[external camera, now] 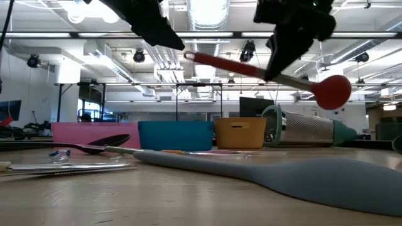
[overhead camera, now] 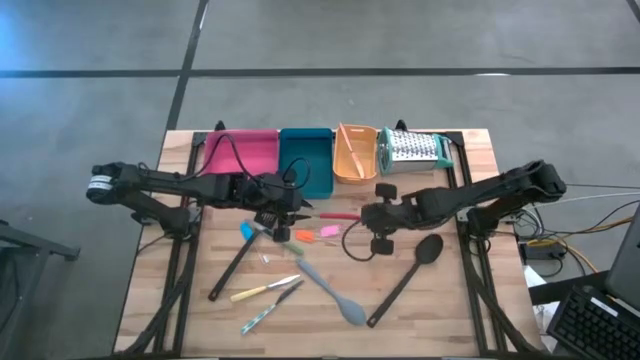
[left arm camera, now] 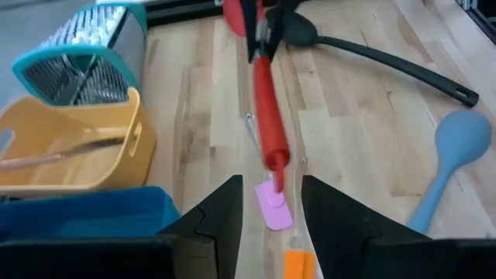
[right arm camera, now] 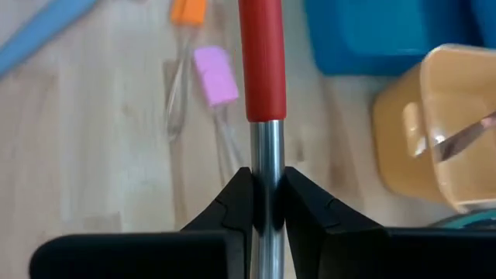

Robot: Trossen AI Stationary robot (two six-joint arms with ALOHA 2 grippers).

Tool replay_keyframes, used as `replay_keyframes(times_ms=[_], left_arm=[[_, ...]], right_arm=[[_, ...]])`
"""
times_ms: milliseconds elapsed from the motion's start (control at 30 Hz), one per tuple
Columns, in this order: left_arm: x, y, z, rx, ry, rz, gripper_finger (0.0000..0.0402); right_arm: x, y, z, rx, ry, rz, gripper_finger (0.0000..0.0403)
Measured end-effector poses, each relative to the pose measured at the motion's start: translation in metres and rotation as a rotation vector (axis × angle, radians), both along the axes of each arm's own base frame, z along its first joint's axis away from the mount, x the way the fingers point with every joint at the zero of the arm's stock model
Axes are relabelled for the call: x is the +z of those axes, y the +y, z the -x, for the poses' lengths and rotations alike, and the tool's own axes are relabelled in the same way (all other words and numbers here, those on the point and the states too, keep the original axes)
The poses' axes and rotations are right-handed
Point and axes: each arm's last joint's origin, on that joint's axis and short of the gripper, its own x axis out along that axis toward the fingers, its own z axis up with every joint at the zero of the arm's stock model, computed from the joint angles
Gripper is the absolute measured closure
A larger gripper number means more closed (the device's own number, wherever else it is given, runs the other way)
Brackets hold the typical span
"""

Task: Pick & Place Kitchen Items
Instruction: Put the red spoon into the pink bin

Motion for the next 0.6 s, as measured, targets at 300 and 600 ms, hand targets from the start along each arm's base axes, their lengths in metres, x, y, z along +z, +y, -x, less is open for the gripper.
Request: replay_keyframes(times_ms=[300,600], left_arm=[[0.030,0.000,-0.007,-0.029,0.014,-0.056,0.0264],[0.037,0.003,-0.040,0.029,0.255,-0.145,0.0264]], right_arm=[[0.016,-0.016,-0.012,-0.060,0.002,0.015,0.0365],[0.012,-0.015,-0.038,-0.015,0.069,0.053,0.0365]])
